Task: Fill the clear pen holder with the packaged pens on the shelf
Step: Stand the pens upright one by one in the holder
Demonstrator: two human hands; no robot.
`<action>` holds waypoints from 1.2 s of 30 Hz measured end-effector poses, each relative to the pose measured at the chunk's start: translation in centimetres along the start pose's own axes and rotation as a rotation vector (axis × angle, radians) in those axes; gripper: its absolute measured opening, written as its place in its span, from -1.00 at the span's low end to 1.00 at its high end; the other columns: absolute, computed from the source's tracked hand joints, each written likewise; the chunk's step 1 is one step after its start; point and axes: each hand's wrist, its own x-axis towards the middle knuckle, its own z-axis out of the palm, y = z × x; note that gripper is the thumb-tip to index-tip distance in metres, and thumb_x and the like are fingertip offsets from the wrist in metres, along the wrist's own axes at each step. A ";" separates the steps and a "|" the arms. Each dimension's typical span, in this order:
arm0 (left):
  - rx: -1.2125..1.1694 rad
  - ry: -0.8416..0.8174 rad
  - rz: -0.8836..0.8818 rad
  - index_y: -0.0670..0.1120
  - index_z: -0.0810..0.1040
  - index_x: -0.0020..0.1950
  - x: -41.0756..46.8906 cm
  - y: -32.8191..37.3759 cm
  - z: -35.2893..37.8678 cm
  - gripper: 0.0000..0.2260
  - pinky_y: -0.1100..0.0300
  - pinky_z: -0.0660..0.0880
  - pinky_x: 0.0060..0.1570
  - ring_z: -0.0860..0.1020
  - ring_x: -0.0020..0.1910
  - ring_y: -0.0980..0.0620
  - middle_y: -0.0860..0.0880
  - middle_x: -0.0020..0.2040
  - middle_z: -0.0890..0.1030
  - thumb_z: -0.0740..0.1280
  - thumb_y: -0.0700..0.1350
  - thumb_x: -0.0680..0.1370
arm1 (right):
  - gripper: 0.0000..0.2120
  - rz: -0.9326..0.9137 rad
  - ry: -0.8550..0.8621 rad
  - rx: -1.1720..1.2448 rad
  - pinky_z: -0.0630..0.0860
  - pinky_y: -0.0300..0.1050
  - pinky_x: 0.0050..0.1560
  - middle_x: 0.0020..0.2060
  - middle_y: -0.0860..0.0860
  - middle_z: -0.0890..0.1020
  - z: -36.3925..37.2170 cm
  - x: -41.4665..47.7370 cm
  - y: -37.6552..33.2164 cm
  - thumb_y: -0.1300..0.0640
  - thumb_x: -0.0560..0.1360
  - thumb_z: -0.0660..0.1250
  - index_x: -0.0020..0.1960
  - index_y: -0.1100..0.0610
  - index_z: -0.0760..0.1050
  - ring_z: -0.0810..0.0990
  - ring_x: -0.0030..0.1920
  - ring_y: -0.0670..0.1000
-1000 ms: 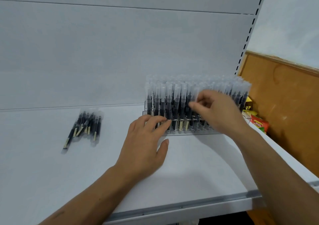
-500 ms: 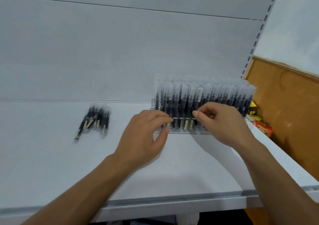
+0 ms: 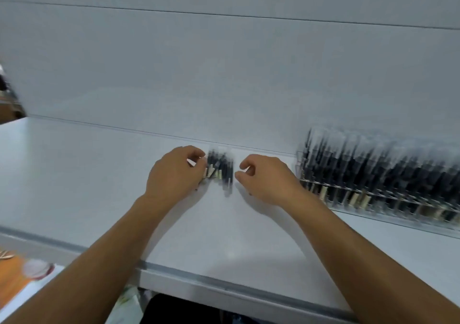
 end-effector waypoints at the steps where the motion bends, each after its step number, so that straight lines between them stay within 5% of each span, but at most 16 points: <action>1: 0.027 -0.018 -0.049 0.15 0.57 0.06 0.5 -0.6 -0.2 -0.85 0.20 0.41 -0.02 0.58 -0.04 0.14 0.24 -0.04 0.58 0.27 0.08 0.54 | -0.69 0.021 0.013 0.006 0.48 -0.04 0.15 0.04 -0.07 0.65 0.6 0.9 -0.2 -0.12 0.56 0.22 0.23 -0.03 0.50 0.54 0.15 0.04; 5: 0.130 -0.148 -0.149 0.06 0.57 0.13 2.9 -1.4 0.5 -0.69 0.15 0.45 0.07 0.56 0.08 0.03 0.12 0.05 0.60 0.29 0.20 0.50 | -0.67 0.073 0.030 -0.053 0.50 -0.03 0.02 0.02 0.01 0.61 2.6 2.8 -1.0 -0.15 0.57 0.21 0.14 0.08 0.48 0.54 0.06 0.10; 11: 0.229 -0.387 -0.186 -0.17 0.57 -0.25 6.3 0.1 1.0 -0.56 0.15 0.53 -0.16 0.62 -0.28 -0.05 -0.09 -0.29 0.64 0.40 0.23 0.43 | -0.70 0.110 0.027 0.005 0.48 -0.07 -0.20 -0.26 0.03 0.64 3.1 4.0 -0.5 -0.09 0.49 0.30 -0.18 0.15 0.56 0.59 -0.17 0.08; 16: 0.052 -0.556 -0.313 -0.17 0.63 -0.15 8.0 1.0 0.0 -0.70 0.31 0.60 -0.27 0.62 -0.40 0.09 -0.03 -0.30 0.68 0.50 0.08 0.43 | -0.68 0.123 0.028 0.021 0.30 -0.16 -0.44 -0.50 -0.03 0.50 3.3 4.4 -0.7 -0.03 0.42 0.35 -0.40 0.11 0.36 0.47 -0.40 0.00; 21: -0.084 -0.691 -0.378 -0.16 0.67 -0.03 8.5 0.7 0.0 -0.74 0.23 0.58 0.06 0.66 -0.24 0.09 -0.04 -0.18 0.72 0.47 0.03 0.47 | -0.65 0.132 0.024 0.052 0.23 -0.15 -0.46 -0.53 -0.04 0.46 3.1 4.3 -0.7 -0.02 0.41 0.35 -0.42 0.10 0.30 0.42 -0.43 -0.01; 26: -0.284 -0.709 -0.450 -0.17 0.66 0.00 8.0 -0.3 -0.2 -0.80 0.36 0.55 -0.34 0.68 -0.23 0.09 -0.06 -0.14 0.72 0.44 -0.05 0.50 | -0.66 0.134 0.009 0.077 0.23 -0.17 -0.46 -0.58 -0.05 0.45 3.0 4.2 -0.8 0.00 0.40 0.34 -0.43 0.12 0.31 0.42 -0.45 -0.03; 30: -0.399 -0.633 -0.487 -0.18 0.65 0.08 7.7 -1.2 0.1 -0.75 0.32 0.59 -0.16 0.65 -0.15 0.07 -0.10 -0.03 0.71 0.45 -0.07 0.49 | -0.67 0.112 0.013 0.012 0.22 -0.19 -0.47 -0.56 -0.05 0.44 2.5 3.7 -1.2 0.03 0.42 0.33 -0.43 0.12 0.33 0.39 -0.46 -0.06; 36: -0.624 -0.438 -0.431 -0.20 0.63 0.00 5.7 -1.5 0.0 -0.83 0.33 0.56 -0.32 0.62 -0.33 0.10 -0.07 -0.18 0.67 0.40 -0.10 0.53 | -0.73 0.112 -0.052 0.135 0.38 -0.24 -0.44 -0.61 -0.04 0.55 2.1 2.7 -1.3 0.10 0.41 0.29 -0.45 0.12 0.51 0.57 -0.47 -0.07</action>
